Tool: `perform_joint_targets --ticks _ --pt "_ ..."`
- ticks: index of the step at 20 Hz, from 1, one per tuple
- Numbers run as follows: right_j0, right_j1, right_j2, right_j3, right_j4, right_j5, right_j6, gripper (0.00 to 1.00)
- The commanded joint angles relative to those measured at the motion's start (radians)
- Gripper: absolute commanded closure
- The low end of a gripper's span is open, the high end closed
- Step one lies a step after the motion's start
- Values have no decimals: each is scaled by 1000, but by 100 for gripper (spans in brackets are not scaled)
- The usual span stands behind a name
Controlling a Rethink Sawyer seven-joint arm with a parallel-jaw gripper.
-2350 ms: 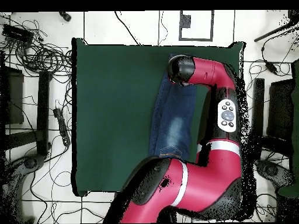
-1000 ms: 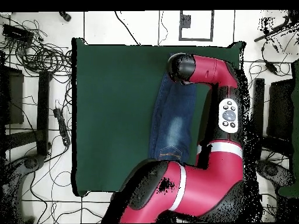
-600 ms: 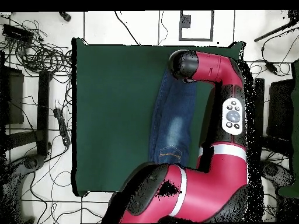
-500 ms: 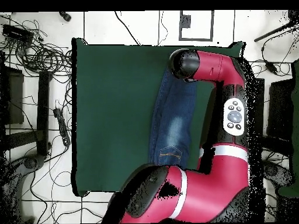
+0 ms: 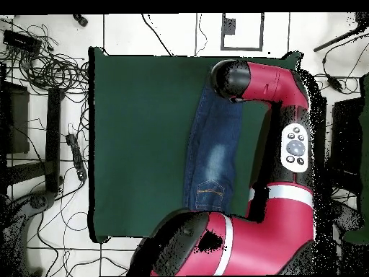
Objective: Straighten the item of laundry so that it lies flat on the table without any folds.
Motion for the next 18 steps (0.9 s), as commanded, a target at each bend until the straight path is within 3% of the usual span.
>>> perform_joint_targets --ticks 1,18 --pt "28 -19 36 212 36 114 140 0" --pt "-47 -118 37 453 5 -65 129 0"
